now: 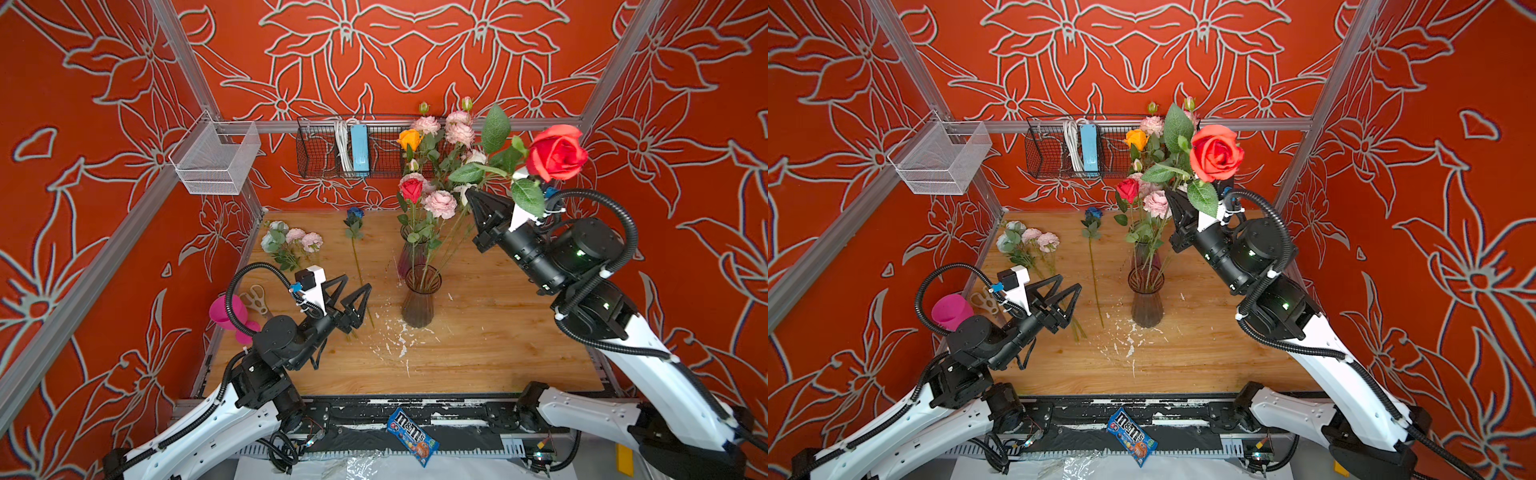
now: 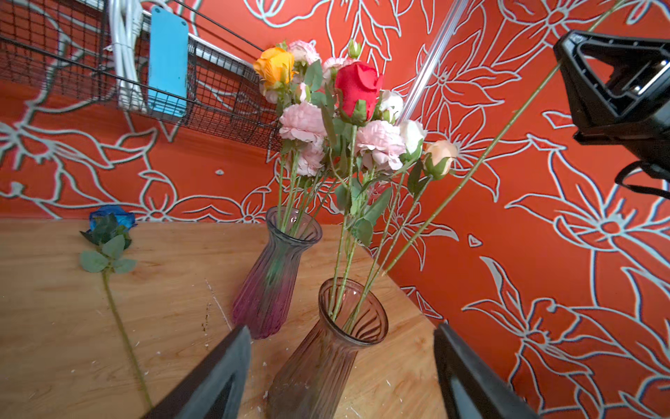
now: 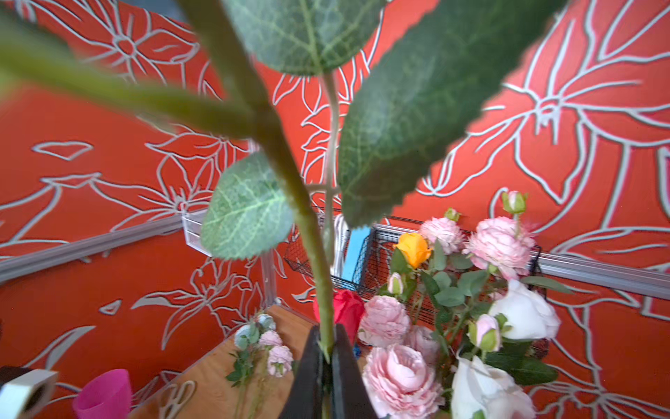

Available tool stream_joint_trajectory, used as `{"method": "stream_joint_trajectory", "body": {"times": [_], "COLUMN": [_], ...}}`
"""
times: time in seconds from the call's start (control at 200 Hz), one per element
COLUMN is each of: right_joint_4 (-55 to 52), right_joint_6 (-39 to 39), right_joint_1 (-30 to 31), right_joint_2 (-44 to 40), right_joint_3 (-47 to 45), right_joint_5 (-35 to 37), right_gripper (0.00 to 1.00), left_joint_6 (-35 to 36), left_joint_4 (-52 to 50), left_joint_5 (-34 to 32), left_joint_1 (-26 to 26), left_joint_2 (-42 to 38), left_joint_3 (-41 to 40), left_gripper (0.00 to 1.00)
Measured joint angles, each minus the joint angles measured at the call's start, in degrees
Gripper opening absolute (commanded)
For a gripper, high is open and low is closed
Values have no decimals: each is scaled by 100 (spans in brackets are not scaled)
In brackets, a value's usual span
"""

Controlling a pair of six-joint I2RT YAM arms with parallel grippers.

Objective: Arrange flowers in a vase
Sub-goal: Place the flower in the vase.

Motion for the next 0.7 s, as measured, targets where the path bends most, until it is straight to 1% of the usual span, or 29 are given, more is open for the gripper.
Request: {"method": "stream_joint_trajectory", "body": {"times": [0.105,0.225,0.405,0.445,0.51,0.545,0.595,0.7], "right_joint_4": [2,-44,-94,-136,-269,-348,-498,-817], "right_joint_6": [-173,-199,48,151,330,446,581,804], "right_joint_1": [0,0,0,0,0,0,0,0], "right_joint_2": [363,745,614,564,501,479,461,428], "right_joint_3": [-2,-114,-929,-1106,-1311,-1392,-1453,-1480], "right_joint_5": [232,313,332,330,330,330,330,339], "right_gripper": [0,0,0,8,30,38,42,46], "left_joint_6": [-122,-232,-291,-297,-299,-304,-317,-345], "left_joint_4": [-125,-225,-411,-426,-463,-483,-481,-468], "left_joint_5": [-181,-328,-520,-546,-581,-595,-605,-605], "left_joint_1": [0,0,0,0,0,0,0,0], "left_joint_2": [-127,-308,-540,-557,-553,-535,-485,-310], "left_joint_3": [-199,-505,-654,-654,-651,-651,-651,-651], "left_gripper": [79,79,81,81,81,81,81,81]}}
